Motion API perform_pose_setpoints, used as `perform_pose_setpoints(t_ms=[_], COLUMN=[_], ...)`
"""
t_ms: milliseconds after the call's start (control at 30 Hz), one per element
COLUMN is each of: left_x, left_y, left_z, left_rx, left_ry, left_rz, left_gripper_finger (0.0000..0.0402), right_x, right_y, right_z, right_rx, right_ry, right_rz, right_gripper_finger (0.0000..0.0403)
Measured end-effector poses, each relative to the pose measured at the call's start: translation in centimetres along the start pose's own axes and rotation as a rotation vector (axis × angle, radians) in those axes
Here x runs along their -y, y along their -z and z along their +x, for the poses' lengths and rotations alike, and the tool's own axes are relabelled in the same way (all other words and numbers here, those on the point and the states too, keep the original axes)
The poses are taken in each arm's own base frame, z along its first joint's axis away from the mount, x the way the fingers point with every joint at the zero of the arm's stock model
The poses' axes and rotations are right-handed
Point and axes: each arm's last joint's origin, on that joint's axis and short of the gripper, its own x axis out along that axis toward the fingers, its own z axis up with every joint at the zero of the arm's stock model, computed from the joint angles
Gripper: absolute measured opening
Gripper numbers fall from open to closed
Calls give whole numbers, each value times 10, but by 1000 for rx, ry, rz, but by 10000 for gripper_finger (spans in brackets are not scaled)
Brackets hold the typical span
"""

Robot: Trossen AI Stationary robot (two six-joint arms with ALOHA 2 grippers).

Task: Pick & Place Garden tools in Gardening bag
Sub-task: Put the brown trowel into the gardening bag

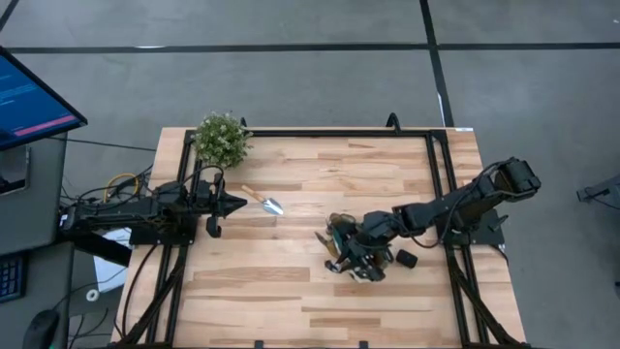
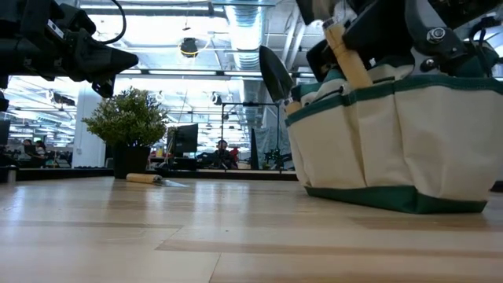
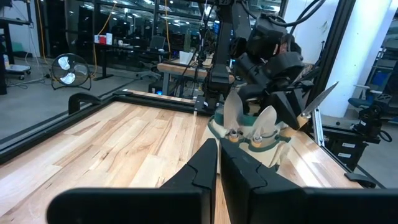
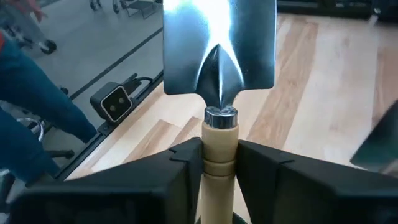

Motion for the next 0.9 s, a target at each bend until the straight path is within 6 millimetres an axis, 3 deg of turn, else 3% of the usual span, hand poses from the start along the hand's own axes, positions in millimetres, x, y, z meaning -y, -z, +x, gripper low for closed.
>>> perform_pose_setpoints(t_ms=[167, 333, 633, 900], left_x=[0, 0, 0, 0], left_y=[0, 0, 0, 0], left_z=[0, 0, 0, 0], left_rx=[0, 0, 0, 0], left_ry=[0, 1, 0, 0], left_rz=[0, 0, 0, 0], left_gripper_finger=[17, 17, 17, 17], right_x=[5, 5, 3, -2], right_y=[4, 7, 5, -9], right_z=[-2, -2, -7, -37], right_rx=[-39, -70, -76, -70], right_ry=[17, 16, 16, 81], right_rz=[40, 50, 72, 38], right_gripper_finger=[140, 176, 188, 204])
